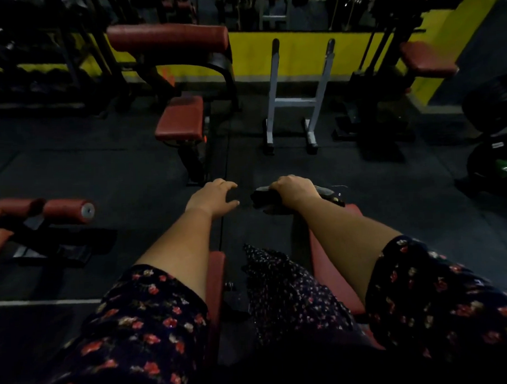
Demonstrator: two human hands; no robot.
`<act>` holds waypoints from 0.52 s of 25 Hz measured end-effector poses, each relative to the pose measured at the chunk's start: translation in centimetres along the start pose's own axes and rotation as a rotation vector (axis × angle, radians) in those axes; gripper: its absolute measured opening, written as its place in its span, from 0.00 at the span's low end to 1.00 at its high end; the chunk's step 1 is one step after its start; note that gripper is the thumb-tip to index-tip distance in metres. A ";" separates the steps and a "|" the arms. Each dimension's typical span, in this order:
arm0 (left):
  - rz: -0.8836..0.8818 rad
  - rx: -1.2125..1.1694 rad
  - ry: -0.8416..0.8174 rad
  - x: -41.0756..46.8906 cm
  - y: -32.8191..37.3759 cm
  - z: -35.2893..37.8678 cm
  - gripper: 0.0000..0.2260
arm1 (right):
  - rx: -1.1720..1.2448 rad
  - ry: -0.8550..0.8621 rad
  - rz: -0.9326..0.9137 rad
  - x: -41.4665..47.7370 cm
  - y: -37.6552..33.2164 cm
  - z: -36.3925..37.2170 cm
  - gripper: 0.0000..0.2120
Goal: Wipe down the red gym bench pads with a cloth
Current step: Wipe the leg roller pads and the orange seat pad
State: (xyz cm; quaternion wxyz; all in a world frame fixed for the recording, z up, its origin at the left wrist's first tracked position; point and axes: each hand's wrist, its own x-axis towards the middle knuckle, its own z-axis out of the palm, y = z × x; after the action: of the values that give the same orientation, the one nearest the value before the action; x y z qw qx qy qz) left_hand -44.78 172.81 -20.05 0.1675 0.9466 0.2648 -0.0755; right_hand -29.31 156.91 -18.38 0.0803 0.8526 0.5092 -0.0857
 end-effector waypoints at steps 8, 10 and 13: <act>-0.033 0.034 -0.016 14.3 -2.3 -1.3 0.26 | 0.018 -0.009 -0.028 13.5 5.5 0.0 0.18; -0.046 0.044 -0.021 19.3 -2.8 -1.6 0.26 | 0.008 -0.002 -0.051 18.0 7.7 -0.4 0.19; -0.029 0.014 -0.021 28.5 -1.1 -3.3 0.26 | 0.003 0.009 -0.050 25.2 13.0 -2.2 0.19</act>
State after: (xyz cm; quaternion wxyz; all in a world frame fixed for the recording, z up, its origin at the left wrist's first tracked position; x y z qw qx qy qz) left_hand -20.99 188.49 -23.85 0.1627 0.9430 0.2762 -0.0894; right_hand -5.92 172.84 -21.33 0.0746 0.8401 0.5305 -0.0844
